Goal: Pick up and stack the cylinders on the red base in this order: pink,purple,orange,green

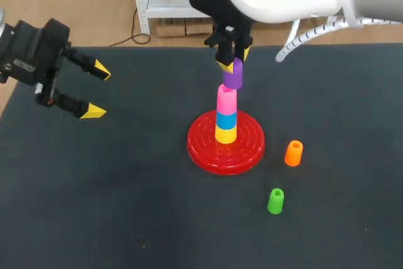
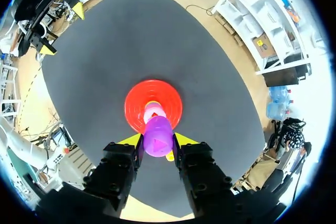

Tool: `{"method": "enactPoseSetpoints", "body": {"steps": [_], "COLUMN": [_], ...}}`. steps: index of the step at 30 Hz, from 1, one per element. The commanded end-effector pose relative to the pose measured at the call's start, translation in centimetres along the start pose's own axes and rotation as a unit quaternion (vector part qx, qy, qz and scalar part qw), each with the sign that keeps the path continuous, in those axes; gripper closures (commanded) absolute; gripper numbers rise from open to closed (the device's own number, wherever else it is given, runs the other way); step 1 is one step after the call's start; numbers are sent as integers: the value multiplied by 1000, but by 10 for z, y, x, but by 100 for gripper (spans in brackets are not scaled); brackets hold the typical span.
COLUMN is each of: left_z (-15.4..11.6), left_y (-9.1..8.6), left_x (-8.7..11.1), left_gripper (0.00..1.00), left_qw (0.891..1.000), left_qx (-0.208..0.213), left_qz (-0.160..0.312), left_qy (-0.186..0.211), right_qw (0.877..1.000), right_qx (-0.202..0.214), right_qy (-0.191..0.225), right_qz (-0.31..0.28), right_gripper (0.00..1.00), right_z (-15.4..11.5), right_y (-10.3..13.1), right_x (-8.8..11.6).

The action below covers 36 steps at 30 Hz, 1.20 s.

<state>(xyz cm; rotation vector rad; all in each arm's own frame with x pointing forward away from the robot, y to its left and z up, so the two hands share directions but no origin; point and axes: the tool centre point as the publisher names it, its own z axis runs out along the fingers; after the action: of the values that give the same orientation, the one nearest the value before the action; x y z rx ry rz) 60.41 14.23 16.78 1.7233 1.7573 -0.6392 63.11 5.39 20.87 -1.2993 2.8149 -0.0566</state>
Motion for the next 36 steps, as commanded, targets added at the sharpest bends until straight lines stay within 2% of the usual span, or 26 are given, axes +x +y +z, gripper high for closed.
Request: {"method": "enactPoseSetpoints", "body": {"steps": [1,36], "left_z": [0,0], "left_y": [-1,-1], "left_x": [1,1], "left_gripper": [0,0], "left_qw": [1000,1000], "left_qx": [-1,-1], "left_qz": [1,1], "left_qy": [-1,-1], "right_qw": [1000,1000], "right_qx": [1,-2], "right_qy": [4,21], "right_qz": [0,4], "right_gripper": [100,100], "right_z": [6,26], "right_y": [1,5], "right_x": [-4,-7]}}
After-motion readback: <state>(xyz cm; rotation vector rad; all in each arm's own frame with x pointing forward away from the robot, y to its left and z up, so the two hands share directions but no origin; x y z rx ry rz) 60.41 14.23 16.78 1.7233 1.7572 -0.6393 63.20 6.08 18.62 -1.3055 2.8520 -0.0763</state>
